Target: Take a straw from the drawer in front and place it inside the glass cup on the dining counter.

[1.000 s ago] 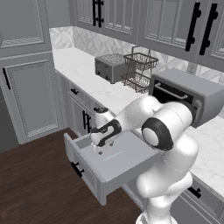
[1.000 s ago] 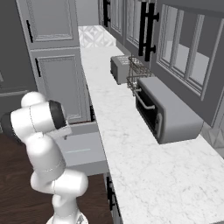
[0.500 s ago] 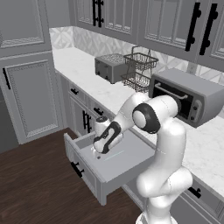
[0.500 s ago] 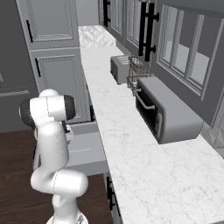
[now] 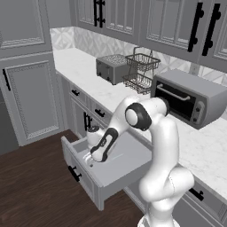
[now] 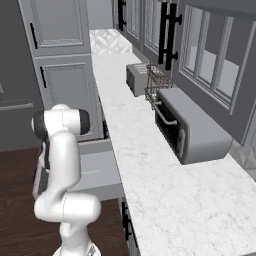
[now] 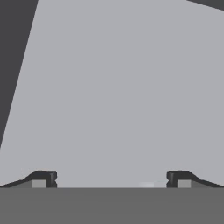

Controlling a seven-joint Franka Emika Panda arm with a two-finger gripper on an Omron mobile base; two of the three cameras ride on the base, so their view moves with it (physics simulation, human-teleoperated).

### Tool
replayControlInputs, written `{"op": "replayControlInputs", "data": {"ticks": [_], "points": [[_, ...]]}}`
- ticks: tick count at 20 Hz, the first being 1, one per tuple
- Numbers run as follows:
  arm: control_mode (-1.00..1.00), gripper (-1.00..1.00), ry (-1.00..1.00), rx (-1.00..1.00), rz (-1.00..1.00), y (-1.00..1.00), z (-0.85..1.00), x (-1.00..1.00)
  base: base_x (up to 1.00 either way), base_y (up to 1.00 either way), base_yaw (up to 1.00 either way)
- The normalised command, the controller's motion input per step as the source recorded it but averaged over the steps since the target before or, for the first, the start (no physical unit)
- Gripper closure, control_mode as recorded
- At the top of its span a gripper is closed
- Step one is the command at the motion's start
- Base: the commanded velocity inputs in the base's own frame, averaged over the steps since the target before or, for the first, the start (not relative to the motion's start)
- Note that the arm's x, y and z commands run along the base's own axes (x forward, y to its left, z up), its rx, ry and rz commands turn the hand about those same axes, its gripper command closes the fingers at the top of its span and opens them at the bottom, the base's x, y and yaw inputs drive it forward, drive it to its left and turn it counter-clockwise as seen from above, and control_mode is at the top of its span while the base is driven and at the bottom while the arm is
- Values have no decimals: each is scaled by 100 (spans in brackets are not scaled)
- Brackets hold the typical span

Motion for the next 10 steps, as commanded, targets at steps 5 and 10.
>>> {"op": "replayControlInputs", "data": {"ticks": [5, 10], "points": [[-100, -100, 0, 0, 0, 74, -12, -9, 0, 0, 0], [-100, -100, -4, 0, 0, 89, 16, -73, 0, 0, 0]]}}
